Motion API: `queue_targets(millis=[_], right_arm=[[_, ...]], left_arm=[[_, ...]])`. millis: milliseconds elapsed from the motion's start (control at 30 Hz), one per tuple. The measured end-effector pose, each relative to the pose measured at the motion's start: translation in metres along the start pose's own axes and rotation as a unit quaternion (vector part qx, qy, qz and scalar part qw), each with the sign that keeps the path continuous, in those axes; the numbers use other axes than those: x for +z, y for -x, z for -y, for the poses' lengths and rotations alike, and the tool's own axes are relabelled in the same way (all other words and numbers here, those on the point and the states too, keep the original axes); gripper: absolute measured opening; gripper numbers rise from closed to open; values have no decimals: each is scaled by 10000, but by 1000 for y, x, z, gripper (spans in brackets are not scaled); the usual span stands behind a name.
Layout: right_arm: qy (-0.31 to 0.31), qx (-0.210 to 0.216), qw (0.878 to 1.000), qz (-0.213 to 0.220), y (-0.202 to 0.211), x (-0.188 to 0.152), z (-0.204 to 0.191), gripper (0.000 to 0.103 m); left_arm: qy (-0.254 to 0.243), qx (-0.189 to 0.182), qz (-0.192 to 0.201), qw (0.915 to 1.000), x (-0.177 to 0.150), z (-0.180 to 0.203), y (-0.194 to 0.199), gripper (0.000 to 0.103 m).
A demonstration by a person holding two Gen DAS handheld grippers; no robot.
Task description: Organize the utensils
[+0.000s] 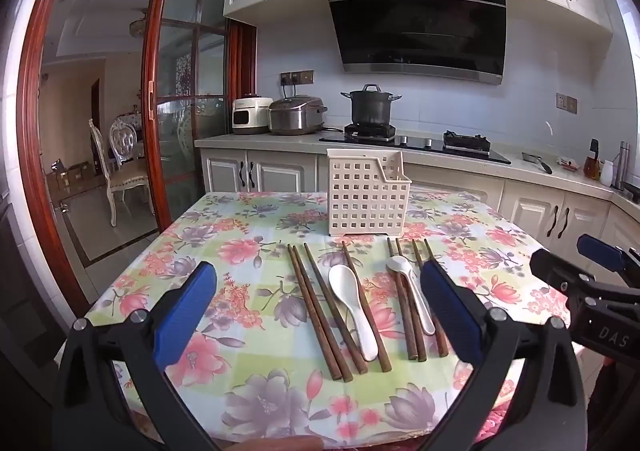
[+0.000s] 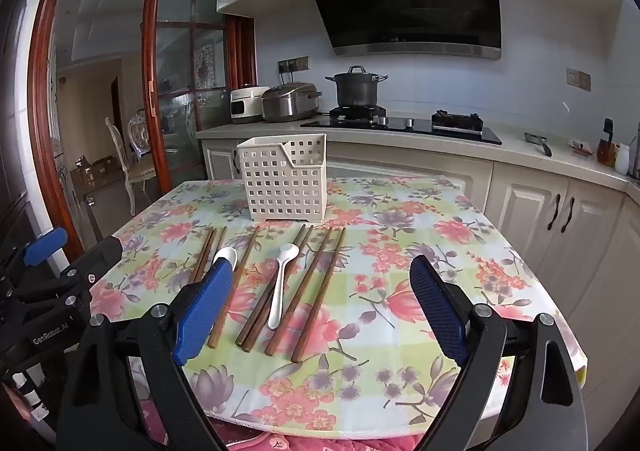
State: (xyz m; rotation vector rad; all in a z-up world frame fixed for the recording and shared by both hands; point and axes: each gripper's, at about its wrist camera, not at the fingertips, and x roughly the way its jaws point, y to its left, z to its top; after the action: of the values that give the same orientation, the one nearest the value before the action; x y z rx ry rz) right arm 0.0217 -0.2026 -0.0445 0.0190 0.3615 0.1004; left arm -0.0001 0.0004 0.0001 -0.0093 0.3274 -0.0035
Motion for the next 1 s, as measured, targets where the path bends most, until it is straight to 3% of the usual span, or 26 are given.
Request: queue_targets(millis=[1000], right_arm=[[62, -16, 9998, 167, 12, 4, -6, 85]], left_arm=[[-32, -117, 93, 9999, 3, 0, 7, 99]])
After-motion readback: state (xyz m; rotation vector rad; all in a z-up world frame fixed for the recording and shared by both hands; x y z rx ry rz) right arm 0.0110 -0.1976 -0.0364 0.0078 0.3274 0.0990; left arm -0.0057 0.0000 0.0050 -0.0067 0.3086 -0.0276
